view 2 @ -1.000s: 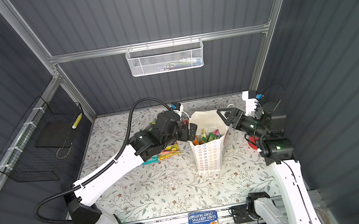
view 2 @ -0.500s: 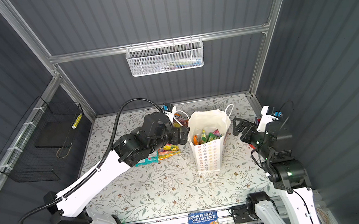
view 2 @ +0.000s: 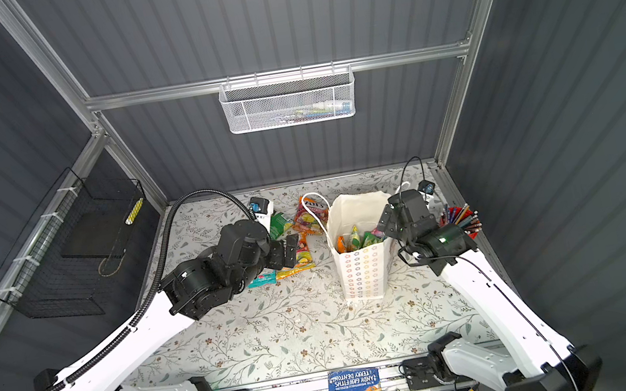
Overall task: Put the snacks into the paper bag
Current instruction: 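Release the bag with the left gripper and move it toward the remaining candy bags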
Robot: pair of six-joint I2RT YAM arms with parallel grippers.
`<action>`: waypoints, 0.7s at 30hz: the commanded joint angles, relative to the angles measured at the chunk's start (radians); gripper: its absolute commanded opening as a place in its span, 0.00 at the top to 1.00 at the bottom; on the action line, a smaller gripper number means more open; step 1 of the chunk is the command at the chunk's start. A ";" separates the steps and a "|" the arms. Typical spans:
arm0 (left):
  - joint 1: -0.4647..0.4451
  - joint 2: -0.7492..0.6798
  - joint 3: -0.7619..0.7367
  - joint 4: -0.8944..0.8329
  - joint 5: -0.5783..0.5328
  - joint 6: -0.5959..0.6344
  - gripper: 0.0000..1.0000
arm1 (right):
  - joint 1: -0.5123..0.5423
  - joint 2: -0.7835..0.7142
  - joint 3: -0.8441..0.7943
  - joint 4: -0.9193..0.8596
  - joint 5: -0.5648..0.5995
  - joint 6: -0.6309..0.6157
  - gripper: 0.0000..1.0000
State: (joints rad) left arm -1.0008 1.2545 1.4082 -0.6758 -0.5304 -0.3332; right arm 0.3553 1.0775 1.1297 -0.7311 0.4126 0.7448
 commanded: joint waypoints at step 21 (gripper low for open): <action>0.160 -0.050 -0.362 0.094 0.173 -0.202 0.00 | 0.001 -0.128 -0.145 0.201 -0.337 -0.257 1.00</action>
State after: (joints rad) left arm -0.9264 1.1954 1.0817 -0.6300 -0.4866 -0.4816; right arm 0.3553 0.9668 1.0256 -0.5606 0.2054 0.5854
